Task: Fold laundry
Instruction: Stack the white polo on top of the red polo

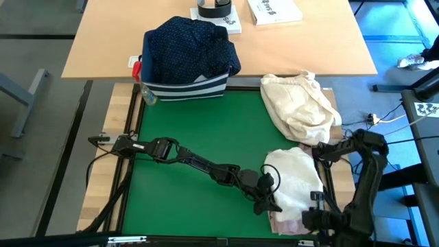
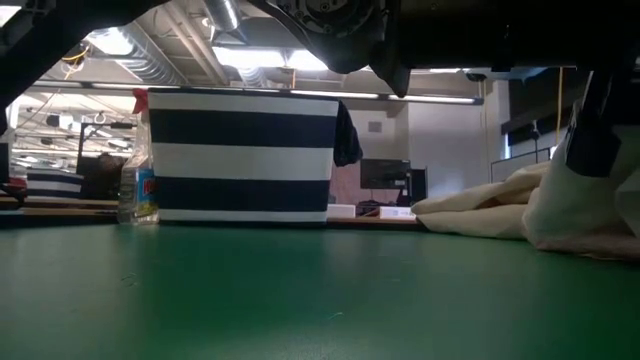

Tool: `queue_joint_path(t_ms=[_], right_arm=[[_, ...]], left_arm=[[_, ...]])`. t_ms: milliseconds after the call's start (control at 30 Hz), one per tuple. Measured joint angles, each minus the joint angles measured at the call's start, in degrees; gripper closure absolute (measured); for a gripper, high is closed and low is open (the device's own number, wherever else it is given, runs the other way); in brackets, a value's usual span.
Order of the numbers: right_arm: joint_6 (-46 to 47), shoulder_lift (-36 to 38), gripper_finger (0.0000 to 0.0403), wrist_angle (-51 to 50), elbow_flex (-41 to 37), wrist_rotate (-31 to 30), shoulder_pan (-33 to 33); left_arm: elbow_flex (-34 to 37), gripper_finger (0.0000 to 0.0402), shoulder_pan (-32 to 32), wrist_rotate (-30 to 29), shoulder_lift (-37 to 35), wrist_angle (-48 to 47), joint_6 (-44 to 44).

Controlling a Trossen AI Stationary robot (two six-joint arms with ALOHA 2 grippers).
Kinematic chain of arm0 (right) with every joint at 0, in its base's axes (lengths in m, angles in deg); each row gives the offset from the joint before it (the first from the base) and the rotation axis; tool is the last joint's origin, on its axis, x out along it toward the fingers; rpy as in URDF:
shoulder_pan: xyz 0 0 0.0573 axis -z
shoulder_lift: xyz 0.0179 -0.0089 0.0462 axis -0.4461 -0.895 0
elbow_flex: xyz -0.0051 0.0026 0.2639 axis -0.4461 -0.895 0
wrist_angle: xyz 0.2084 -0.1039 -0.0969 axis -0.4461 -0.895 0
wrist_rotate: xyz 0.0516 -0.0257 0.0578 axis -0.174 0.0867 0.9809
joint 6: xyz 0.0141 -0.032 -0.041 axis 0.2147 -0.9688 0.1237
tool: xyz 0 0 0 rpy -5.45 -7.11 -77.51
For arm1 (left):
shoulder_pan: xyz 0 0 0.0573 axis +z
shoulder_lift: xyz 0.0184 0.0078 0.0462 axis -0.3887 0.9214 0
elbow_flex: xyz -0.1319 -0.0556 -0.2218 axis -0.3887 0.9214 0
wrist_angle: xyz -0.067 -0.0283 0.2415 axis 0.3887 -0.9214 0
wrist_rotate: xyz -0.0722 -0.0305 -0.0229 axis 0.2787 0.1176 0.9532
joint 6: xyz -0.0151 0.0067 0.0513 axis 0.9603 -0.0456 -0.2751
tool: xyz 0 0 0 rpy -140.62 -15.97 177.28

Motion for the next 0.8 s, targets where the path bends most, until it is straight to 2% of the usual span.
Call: queue_joint_path(t_ms=[100,333,467,633,800], right_arm=[[-1.6,3.1,0.04,4.0,0.0,4.3,0.0],[-2.0,8.5,0.0401,5.4,0.1,7.5,0.0],[-2.0,8.7,0.0401,4.2,-0.1,3.3,0.1],[-2.4,8.3,0.0401,10.5,-4.4,5.4,0.1],[2.2,8.4,0.0381,15.1,-8.4,1.7,0.1]], left_arm=[[0.0,0.0182,0.2,2.3,0.0,0.1,1.5],[0.0,0.0182,-0.2,9.9,0.0,5.7,10.0],[0.0,0.0182,-0.7,9.2,0.0,5.7,11.3],[0.0,0.0182,-0.5,8.7,0.0,3.3,11.8],[0.0,0.0182,-0.4,7.4,0.0,3.5,11.8]])
